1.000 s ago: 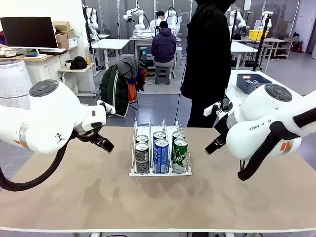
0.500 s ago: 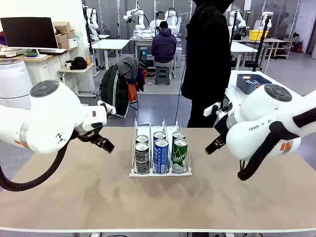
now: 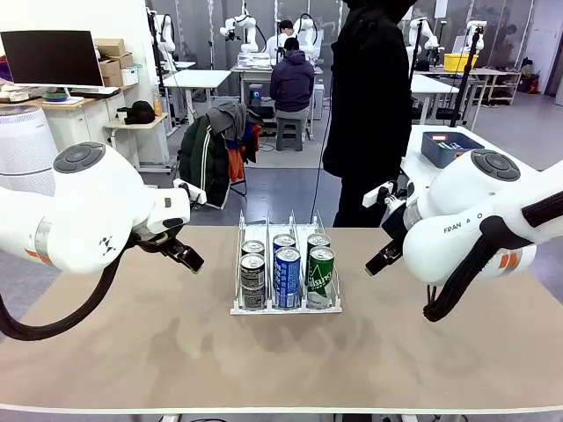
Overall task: Fill the beverage cans into the dispenser.
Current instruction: Pick up the Ionic drink handed by the human.
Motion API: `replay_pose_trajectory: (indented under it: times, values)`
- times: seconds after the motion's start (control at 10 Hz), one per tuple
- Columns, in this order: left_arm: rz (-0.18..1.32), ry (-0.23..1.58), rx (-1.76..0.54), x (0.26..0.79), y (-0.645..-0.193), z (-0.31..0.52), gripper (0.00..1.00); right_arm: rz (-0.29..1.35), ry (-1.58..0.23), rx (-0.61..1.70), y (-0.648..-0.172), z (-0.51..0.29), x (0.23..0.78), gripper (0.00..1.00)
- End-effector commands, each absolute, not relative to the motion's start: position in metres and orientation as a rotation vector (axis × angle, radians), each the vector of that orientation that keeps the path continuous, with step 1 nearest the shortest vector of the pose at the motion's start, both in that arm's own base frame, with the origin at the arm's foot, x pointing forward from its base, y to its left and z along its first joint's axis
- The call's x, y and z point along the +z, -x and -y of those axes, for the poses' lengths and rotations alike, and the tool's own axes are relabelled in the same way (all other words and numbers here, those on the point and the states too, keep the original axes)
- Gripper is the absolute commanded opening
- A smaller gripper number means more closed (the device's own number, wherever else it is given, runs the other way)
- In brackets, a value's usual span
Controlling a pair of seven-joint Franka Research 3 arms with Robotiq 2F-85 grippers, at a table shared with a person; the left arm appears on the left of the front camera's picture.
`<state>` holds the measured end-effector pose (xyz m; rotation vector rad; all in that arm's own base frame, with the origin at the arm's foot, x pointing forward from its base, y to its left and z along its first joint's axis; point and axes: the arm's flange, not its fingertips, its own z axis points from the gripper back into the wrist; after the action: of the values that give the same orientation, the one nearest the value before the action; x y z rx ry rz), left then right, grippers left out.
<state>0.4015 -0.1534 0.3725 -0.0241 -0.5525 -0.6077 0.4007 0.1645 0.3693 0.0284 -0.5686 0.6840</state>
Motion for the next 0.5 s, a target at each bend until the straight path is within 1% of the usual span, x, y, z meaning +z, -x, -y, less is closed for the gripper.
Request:
replay_pose_trajectory:
  times: [0.0, 0.1, 0.2, 0.4]
  values:
    - [0.552, 0.024, -0.604, 0.372, -0.402, 0.152, 1.0, 0.569, -0.028, 0.684, -0.401, -0.165, 0.369, 1.0]
    - [0.552, 0.024, -0.608, 0.373, -0.401, 0.153, 1.0, 0.569, -0.028, 0.684, -0.401, -0.165, 0.369, 1.0]
    - [0.548, 0.066, -0.646, 0.383, -0.402, 0.159, 1.0, 0.565, -0.091, 0.691, -0.408, -0.155, 0.377, 1.0]
    - [0.499, 0.195, -0.718, 0.41, -0.403, 0.141, 1.0, 0.547, -0.243, 0.651, -0.413, -0.136, 0.402, 1.0]
